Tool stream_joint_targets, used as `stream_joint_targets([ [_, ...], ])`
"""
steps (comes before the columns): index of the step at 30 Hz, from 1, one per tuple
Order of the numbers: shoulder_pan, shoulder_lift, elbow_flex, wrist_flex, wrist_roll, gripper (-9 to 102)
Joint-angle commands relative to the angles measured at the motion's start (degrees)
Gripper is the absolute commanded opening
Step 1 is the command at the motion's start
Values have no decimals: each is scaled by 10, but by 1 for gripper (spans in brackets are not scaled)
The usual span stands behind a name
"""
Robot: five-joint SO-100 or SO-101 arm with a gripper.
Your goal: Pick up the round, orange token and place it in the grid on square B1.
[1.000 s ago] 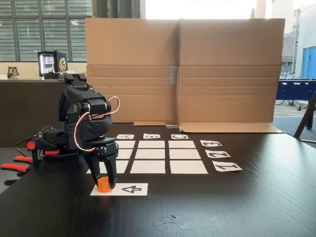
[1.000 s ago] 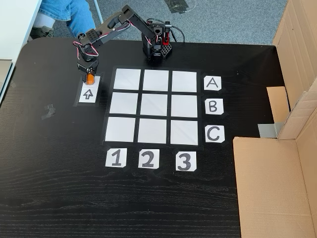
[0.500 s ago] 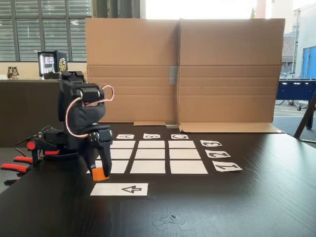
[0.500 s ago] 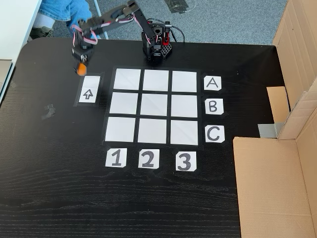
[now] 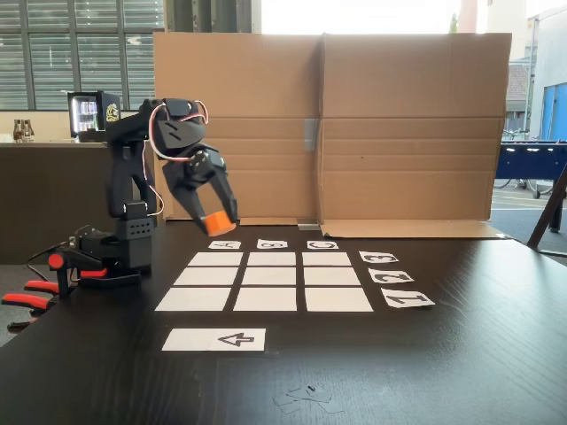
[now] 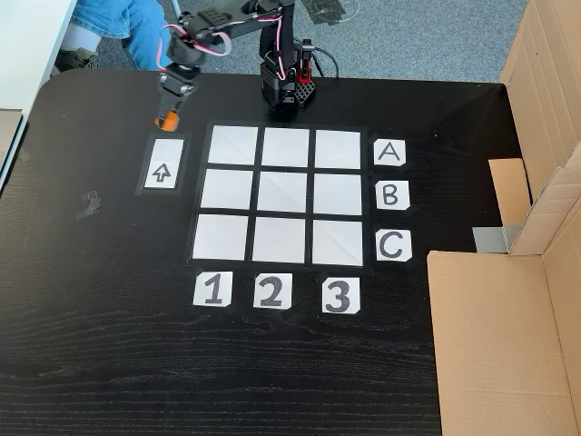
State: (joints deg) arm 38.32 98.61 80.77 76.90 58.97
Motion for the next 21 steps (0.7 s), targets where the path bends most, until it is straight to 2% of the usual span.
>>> stream_joint_targets([
  [1,-51,60,2,17,13,0],
  [6,-154,111,77,18,66,-1],
  [10,-195,106,137,9,112,-1],
  [21,-169,11,166,-25,177,-1],
])
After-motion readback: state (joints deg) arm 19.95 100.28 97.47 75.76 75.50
